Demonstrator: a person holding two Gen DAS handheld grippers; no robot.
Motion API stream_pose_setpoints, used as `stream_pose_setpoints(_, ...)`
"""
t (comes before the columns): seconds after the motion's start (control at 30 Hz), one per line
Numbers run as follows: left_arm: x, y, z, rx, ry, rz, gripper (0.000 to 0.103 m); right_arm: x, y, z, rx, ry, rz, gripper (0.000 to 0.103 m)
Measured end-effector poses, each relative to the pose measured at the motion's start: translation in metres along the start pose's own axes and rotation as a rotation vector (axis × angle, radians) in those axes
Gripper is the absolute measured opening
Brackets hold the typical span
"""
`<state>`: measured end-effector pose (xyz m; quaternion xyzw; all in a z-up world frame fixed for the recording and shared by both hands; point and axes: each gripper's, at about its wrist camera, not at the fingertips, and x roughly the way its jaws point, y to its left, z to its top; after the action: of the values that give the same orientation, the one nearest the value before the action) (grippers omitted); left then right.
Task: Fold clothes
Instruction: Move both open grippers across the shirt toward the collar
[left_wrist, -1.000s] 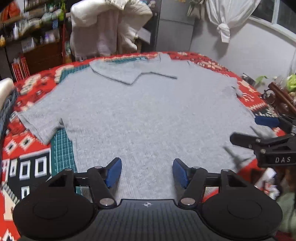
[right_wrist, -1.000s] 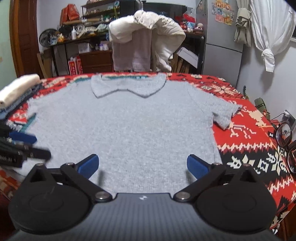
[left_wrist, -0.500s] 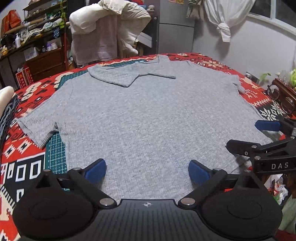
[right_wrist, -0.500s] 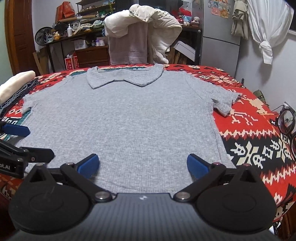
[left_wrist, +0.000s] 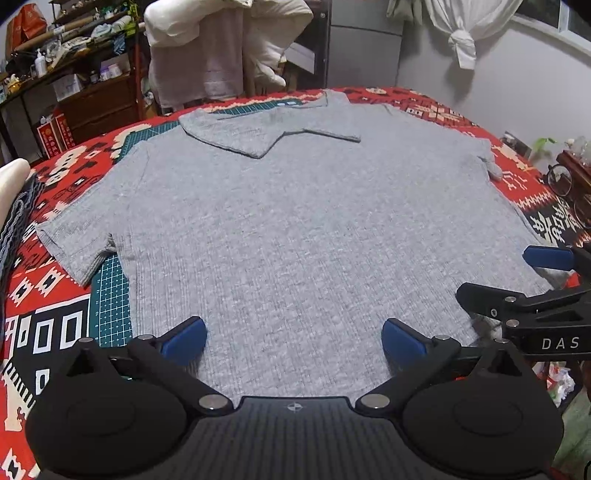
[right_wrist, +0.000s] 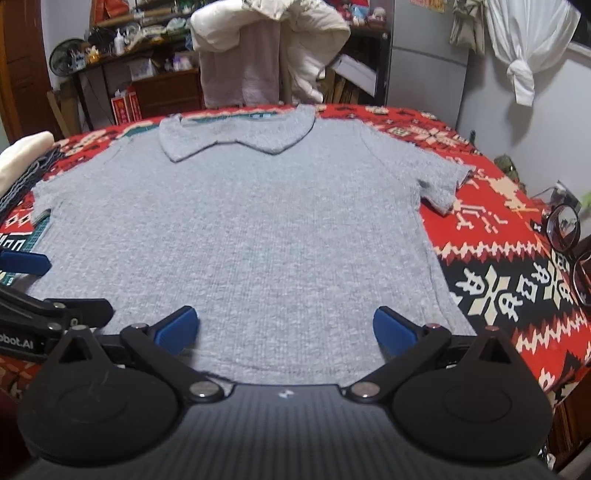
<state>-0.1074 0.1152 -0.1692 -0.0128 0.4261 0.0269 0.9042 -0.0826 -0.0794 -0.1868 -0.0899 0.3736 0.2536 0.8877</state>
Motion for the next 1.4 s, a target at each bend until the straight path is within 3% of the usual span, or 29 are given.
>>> stream_pose_setpoints(0.23,0.003,0.001,0.007,0.016,0.056,-0.014,0.103,0.003,-0.001,0.010,-0.047,0.089,0.049,0.103)
stream_pose_setpoints(0.43,0.005,0.000,0.012,0.025,0.091,-0.015,0.103,0.004,0.000,0.014,-0.048,0.109,0.052,0.103)
stream_pose_setpoints(0.67,0.004,0.002,0.019,0.009,0.115,-0.025,0.098,-0.007,0.001,0.016,-0.033,0.077,0.046,0.102)
stream_pose_setpoints(0.83,-0.021,0.017,0.033,-0.080,0.028,-0.055,0.094,-0.034,0.003,0.036,-0.019,0.002,0.064,0.098)
stream_pose_setpoints(0.9,-0.023,0.030,0.045,-0.120,0.018,-0.065,0.089,-0.044,0.002,0.053,-0.001,-0.019,0.079,0.088)
stream_pose_setpoints(0.93,-0.023,0.038,0.051,-0.140,0.017,-0.070,0.083,-0.047,0.002,0.065,0.016,-0.024,0.083,0.084)
stream_pose_setpoints(1.0,-0.023,0.052,0.064,-0.181,0.015,-0.080,0.069,-0.051,0.002,0.090,0.052,-0.027,0.104,0.068)
stream_pose_setpoints(1.17,-0.023,0.089,0.097,-0.281,0.011,-0.106,0.066,-0.047,0.005,0.165,0.053,0.014,0.200,0.033)
stream_pose_setpoints(1.2,-0.023,0.097,0.103,-0.301,0.010,-0.111,0.060,-0.043,0.007,0.180,0.051,0.033,0.217,0.027)
stream_pose_setpoints(1.3,-0.023,0.119,0.123,-0.361,0.007,-0.127,0.047,-0.026,0.018,0.225,0.025,0.056,0.224,0.017)
stream_pose_setpoints(1.4,0.000,0.144,0.137,-0.448,0.046,-0.130,0.038,0.016,0.030,0.258,0.025,0.111,0.217,0.010)
